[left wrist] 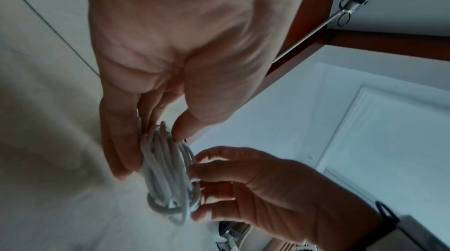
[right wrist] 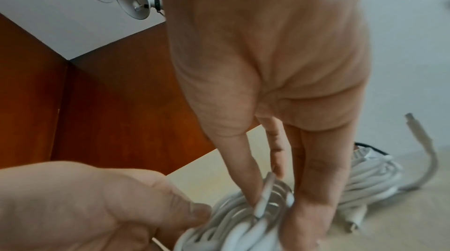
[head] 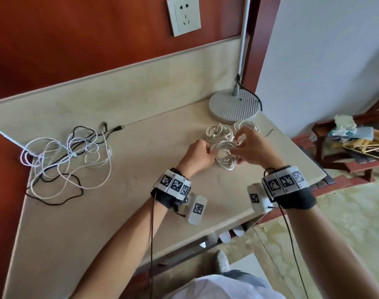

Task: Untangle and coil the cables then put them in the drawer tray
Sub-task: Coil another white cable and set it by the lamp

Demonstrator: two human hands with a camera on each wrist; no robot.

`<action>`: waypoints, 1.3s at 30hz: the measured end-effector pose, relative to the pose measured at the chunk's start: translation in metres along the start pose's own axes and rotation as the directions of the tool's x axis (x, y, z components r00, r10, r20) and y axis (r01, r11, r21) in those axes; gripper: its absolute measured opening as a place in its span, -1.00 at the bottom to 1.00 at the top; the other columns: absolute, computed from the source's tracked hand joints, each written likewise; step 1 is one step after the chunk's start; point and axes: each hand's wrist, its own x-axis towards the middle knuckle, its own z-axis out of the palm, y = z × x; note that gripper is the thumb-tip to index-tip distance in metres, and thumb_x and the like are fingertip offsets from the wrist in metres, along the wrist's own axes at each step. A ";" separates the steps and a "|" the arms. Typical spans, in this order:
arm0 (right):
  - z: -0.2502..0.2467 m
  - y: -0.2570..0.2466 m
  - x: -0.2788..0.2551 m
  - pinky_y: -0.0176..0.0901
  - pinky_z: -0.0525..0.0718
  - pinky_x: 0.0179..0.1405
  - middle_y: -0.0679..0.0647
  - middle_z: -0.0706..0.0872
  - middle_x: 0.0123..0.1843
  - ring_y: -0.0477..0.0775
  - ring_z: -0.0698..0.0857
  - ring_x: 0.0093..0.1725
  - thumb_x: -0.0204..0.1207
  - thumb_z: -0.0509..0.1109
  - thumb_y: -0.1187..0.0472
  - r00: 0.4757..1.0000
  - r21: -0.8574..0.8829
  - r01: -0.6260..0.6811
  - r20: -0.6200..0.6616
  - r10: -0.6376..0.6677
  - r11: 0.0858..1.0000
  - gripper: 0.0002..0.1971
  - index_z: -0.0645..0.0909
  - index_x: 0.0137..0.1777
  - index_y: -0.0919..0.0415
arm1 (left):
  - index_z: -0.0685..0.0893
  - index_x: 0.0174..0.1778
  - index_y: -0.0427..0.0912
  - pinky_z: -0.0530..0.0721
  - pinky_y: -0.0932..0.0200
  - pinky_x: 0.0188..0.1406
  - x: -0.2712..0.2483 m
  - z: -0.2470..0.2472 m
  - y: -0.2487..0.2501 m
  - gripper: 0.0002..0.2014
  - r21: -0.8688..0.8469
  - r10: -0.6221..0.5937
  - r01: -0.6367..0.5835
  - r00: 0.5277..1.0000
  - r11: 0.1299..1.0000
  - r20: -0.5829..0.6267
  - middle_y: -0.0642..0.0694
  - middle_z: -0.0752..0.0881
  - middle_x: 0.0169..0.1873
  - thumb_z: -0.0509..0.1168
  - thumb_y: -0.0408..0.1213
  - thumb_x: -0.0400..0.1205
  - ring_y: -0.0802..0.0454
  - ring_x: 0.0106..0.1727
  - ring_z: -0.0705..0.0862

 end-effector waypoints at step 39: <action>-0.029 0.013 0.050 -0.50 0.37 -0.30 0.05 0.76 -0.19 0.02 0.71 -0.13 0.41 0.72 0.29 0.951 -0.296 0.309 0.086 -0.297 0.904 -0.88 0.84 -0.18 0.29 | 0.79 -0.15 -0.17 0.83 -0.07 -0.20 0.008 0.045 0.039 -0.79 0.280 0.051 0.045 0.944 0.959 -0.325 -0.09 0.82 -0.18 0.49 -0.09 0.64 -0.11 -0.22 0.80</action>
